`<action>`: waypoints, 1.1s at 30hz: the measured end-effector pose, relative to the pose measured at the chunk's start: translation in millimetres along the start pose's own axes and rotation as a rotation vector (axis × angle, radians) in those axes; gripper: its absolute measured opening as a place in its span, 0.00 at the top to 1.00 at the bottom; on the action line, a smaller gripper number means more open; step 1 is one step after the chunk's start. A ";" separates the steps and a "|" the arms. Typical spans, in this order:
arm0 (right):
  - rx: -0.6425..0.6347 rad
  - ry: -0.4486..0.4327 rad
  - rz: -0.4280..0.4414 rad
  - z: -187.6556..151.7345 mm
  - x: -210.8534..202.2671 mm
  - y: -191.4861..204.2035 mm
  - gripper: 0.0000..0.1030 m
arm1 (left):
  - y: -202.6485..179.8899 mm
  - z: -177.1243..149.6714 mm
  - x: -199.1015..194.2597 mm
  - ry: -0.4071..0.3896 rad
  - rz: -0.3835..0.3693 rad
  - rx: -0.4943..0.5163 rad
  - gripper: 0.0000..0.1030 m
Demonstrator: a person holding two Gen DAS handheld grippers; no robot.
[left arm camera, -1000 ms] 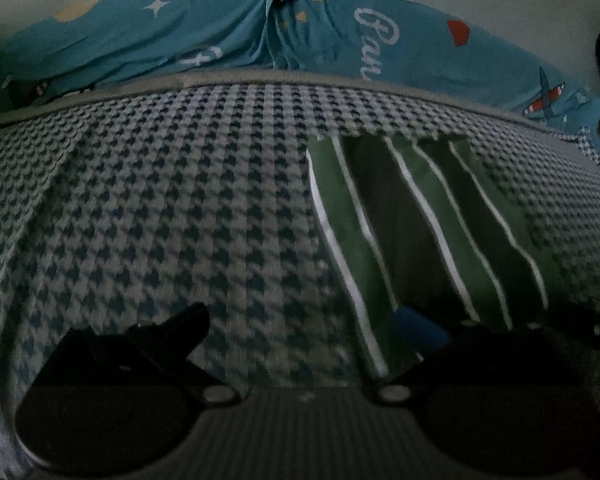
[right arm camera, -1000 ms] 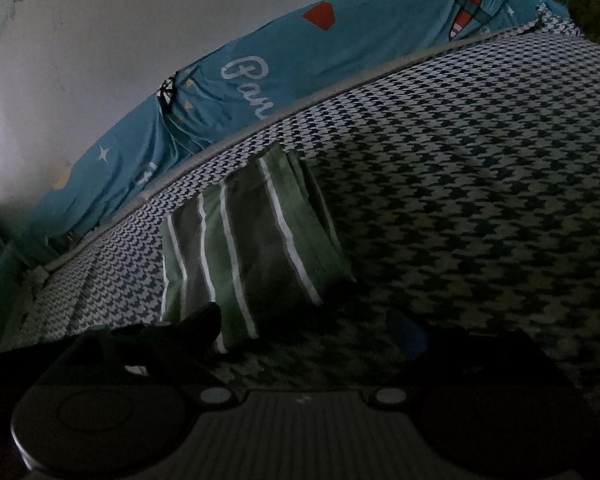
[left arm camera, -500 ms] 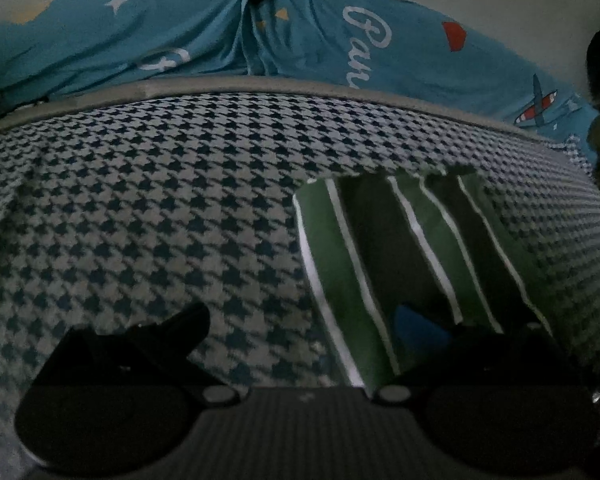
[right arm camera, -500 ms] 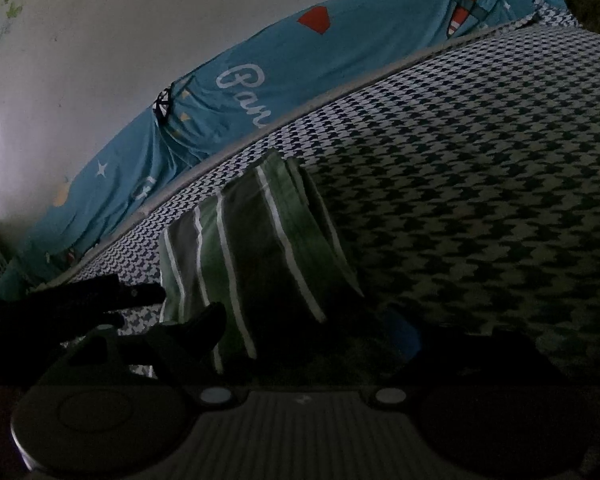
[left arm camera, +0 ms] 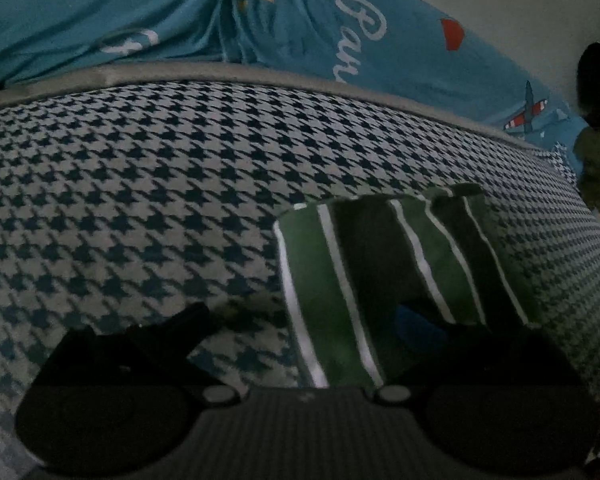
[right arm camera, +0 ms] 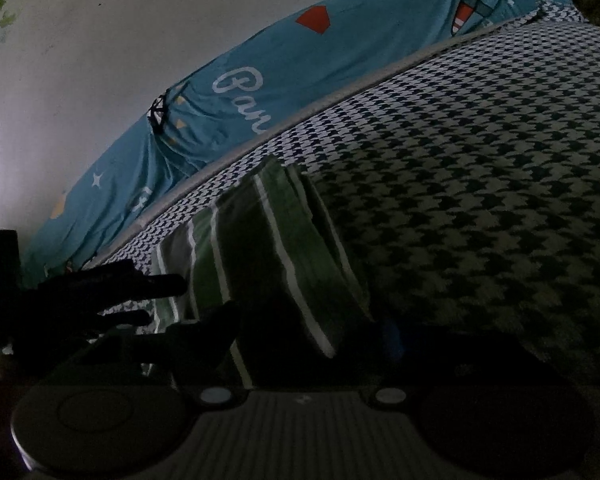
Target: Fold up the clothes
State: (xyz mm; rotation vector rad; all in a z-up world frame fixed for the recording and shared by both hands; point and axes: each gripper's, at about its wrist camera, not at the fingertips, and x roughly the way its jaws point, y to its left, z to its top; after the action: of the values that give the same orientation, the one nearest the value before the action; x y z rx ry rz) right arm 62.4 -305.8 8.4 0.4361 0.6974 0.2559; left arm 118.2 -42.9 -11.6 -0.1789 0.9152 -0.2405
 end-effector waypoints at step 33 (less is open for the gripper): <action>-0.016 -0.004 0.006 15.8 5.4 3.6 0.61 | -21.6 2.0 15.1 -0.056 -0.100 0.059 0.32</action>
State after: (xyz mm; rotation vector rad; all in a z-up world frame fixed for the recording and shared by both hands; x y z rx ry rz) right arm 76.7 -305.3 17.8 0.4237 0.6898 0.2658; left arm 125.8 -67.7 -16.4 -0.1765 0.8439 -0.3530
